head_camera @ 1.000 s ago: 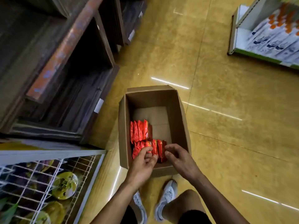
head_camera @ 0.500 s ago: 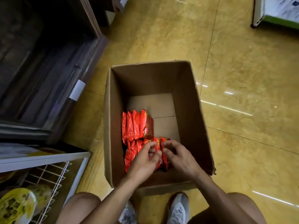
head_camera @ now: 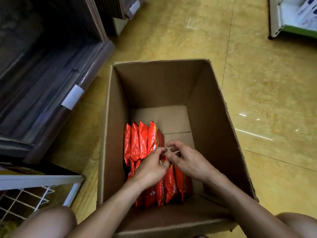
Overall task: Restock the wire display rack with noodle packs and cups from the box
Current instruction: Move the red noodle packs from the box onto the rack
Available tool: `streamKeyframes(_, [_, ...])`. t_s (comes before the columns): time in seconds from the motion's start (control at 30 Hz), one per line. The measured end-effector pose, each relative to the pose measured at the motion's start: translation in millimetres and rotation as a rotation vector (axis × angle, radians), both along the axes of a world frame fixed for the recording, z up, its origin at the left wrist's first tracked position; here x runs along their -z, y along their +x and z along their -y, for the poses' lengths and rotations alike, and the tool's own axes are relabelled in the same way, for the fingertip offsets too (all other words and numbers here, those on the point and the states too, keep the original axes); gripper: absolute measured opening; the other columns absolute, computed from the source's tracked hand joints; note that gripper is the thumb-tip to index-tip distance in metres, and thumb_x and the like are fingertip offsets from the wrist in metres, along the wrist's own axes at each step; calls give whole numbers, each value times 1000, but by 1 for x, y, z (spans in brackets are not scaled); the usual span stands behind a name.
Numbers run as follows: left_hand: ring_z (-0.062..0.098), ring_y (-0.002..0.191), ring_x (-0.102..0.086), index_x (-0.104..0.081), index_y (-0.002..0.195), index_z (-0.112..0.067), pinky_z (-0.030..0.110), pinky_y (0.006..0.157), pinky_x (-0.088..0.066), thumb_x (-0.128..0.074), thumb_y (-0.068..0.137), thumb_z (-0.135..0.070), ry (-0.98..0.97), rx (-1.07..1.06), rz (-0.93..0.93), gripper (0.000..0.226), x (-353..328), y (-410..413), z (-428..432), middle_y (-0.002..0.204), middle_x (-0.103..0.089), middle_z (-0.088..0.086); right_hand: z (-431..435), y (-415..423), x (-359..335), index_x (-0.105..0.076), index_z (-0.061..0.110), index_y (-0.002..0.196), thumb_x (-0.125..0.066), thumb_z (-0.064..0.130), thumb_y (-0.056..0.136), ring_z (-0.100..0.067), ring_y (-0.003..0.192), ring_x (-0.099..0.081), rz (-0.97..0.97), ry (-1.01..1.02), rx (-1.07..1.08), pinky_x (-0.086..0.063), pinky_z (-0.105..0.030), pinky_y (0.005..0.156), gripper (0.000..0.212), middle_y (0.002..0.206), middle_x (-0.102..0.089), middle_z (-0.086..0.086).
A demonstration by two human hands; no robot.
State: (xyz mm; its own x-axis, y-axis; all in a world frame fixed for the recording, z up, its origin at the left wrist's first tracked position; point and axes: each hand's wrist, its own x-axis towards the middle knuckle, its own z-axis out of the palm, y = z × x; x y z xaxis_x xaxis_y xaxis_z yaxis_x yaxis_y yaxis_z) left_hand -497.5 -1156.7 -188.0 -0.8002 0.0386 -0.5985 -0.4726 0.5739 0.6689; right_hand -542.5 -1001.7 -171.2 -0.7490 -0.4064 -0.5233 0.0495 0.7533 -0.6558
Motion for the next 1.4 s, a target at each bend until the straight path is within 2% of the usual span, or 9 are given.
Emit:
streamKeyframes(0.1, [12, 131, -51, -43, 147, -30, 26, 107, -42, -56, 101, -37, -5, 1, -25, 48, 9, -7, 6, 146, -52, -6, -1, -9, 5, -47, 33, 141, -52, 38, 102, -14, 120, -57, -18, 22, -32, -46, -29, 99, 39, 136, -56, 1])
streamKeyframes(0.3, [18, 130, -53, -43, 145, -34, 35, 107, -45, -54, 100, -46, -102, 17, -42, 48, 16, -18, 19, 148, -49, -1, -2, -19, 7, -44, 33, 144, -51, 41, 102, -18, 122, -57, 1, 65, -56, -47, -29, 93, 43, 140, -55, -3])
streamKeyframes(0.43, [25, 133, -50, -37, 150, -32, 34, 106, -43, -51, 101, -47, -235, 117, -16, 53, 28, -25, 13, 150, -44, 5, -2, -22, 14, -40, 33, 147, -50, 42, 103, -19, 126, -56, -4, 88, -97, -49, -33, 98, 46, 143, -52, -2])
streamKeyframes(0.6, [35, 139, -43, -28, 155, -28, 43, 113, -40, -51, 100, -46, -313, 220, 26, 62, 40, -23, 2, 151, -37, 16, -5, -30, 21, -38, 38, 146, -51, 44, 102, -19, 127, -55, -4, 113, -137, -50, -36, 100, 46, 145, -50, -1])
streamKeyframes(0.9, [39, 145, -34, -26, 157, -21, 41, 117, -33, -48, 102, -47, -306, 216, 168, 65, 42, -31, 4, 160, -23, 21, -9, -45, 26, -40, 38, 145, -53, 44, 102, -20, 127, -54, 6, 144, -84, -49, -38, 102, 46, 143, -52, -1])
streamKeyframes(1.07, [39, 147, -26, -36, 153, -16, 45, 118, -29, -45, 103, -47, -342, 226, 181, 59, 51, -37, 4, 156, -35, 19, -7, -45, 30, -41, 38, 144, -52, 46, 101, -18, 126, -55, 19, 139, -97, -49, -36, 101, 45, 141, -53, 0])
streamKeyframes(1.23, [37, 133, -48, -55, 136, -9, 40, 109, -42, -46, 103, -41, -360, 238, 156, 46, 55, -37, 4, 141, -53, 19, -8, -47, 33, -43, 39, 142, -53, 46, 100, -17, 122, -56, 19, 140, -108, -50, -35, 99, 43, 138, -55, 1])
streamKeyframes(1.33, [31, 108, -64, -65, 116, -6, 35, 86, -51, -45, 105, -31, -349, 140, 20, 34, 53, -38, 2, 115, -66, 15, -8, -48, 32, -45, 38, 140, -53, 45, 100, -16, 120, -57, 14, 152, -112, -49, -35, 99, 41, 135, -58, 2])
streamKeyframes(1.4, [28, 95, -66, -65, 107, -8, 32, 73, -46, -44, 105, -30, -352, 76, -71, 31, 51, -40, 0, 102, -67, 10, -8, -48, 31, -46, 37, 140, -53, 43, 100, -16, 122, -57, 4, 166, -120, -49, -36, 102, 41, 134, -58, 4])
